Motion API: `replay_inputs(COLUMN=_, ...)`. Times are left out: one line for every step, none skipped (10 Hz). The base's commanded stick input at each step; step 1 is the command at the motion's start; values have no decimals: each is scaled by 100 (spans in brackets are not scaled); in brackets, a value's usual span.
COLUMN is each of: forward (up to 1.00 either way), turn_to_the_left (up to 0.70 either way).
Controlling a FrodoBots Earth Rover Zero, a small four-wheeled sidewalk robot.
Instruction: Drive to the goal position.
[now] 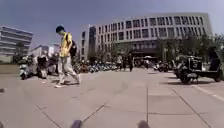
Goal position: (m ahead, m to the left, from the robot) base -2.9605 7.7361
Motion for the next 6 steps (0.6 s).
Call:
replay_inputs(forward=70, turn_to_the_left=35)
replay_inputs(forward=70, turn_to_the_left=35)
replay_inputs(forward=70, turn_to_the_left=35)
replay_inputs(forward=70, turn_to_the_left=35)
replay_inputs(forward=70, turn_to_the_left=35)
replay_inputs(forward=70, turn_to_the_left=35)
